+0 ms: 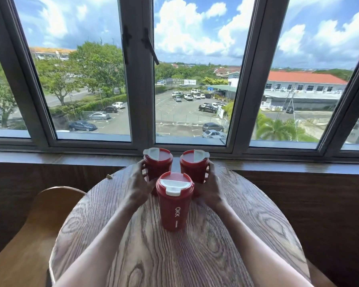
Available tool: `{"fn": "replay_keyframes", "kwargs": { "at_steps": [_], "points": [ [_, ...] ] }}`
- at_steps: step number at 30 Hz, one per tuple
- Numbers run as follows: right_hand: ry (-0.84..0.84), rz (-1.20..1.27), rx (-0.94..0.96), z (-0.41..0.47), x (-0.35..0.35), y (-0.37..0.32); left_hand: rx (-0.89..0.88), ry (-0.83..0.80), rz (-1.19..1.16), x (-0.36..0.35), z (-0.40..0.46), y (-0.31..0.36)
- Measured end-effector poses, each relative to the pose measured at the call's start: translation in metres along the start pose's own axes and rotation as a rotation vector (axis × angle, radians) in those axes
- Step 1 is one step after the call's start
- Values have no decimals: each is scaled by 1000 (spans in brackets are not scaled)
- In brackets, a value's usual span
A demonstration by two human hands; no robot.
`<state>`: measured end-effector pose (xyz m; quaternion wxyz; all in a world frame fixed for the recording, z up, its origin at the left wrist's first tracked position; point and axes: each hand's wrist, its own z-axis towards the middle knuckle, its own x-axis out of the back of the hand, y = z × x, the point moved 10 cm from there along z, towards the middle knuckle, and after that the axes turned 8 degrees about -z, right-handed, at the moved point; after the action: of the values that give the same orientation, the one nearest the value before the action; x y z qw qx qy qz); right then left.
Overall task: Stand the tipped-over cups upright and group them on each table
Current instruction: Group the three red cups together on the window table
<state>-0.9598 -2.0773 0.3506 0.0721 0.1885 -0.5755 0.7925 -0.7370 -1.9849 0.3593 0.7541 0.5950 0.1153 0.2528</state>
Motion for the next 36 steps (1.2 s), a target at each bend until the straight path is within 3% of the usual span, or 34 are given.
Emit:
{"fn": "replay_keyframes", "kwargs": {
  "at_steps": [13,20,26,30,36],
  "points": [
    [-42,-19,52,9,-9,-2,-71,-21,-17,-18,1,10],
    [-164,-23,54,-11,-10,-11,-75,-94,-37,-13,-7,5],
    [-369,-10,33,-66,7,0,64,-417,41,1,-65,-20],
    [-472,39,64,-93,2,-13,74,-480,-34,-6,-89,-6],
    [-326,60,100,-101,-7,-26,56,-388,-143,-14,-94,6]
  ]
}}
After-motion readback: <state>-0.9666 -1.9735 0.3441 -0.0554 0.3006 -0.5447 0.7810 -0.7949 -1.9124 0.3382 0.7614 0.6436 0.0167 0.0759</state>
